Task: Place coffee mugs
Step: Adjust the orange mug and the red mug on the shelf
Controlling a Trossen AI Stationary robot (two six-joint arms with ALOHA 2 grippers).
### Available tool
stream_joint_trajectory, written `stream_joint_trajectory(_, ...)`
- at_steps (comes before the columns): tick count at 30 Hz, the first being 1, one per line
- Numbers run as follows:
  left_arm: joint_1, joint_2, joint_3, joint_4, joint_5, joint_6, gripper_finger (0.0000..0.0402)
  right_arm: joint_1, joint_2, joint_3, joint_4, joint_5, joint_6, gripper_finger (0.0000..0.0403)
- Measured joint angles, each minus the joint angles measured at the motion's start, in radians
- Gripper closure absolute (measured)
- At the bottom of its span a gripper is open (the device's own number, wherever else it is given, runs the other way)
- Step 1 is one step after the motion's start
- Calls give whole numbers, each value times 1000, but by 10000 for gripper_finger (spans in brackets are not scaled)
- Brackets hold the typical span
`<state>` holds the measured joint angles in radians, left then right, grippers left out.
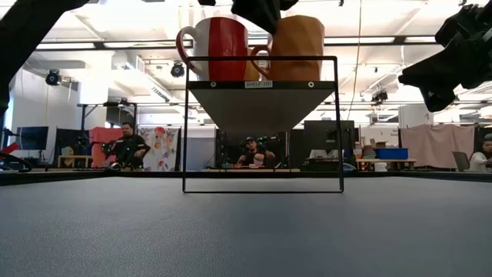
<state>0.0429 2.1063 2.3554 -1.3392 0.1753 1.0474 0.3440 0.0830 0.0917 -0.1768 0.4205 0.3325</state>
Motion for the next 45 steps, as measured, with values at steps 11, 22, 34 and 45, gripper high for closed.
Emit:
stream_joint_trajectory(11, 0, 0, 0, 8, 0, -91, 379, 0, 0, 0, 0, 0, 0, 346)
stream_joint_trajectory(22, 0, 0, 1, 2, 5, -132, 379, 0, 0, 0, 0, 0, 0, 346)
stream_joint_trajectory(34, 0, 0, 1, 7, 1, -175, 379, 0, 0, 0, 0, 0, 0, 346)
stream_joint_trajectory(45, 7, -4, 1, -6, -12, -280, 379, 0, 0, 0, 0, 0, 0, 346)
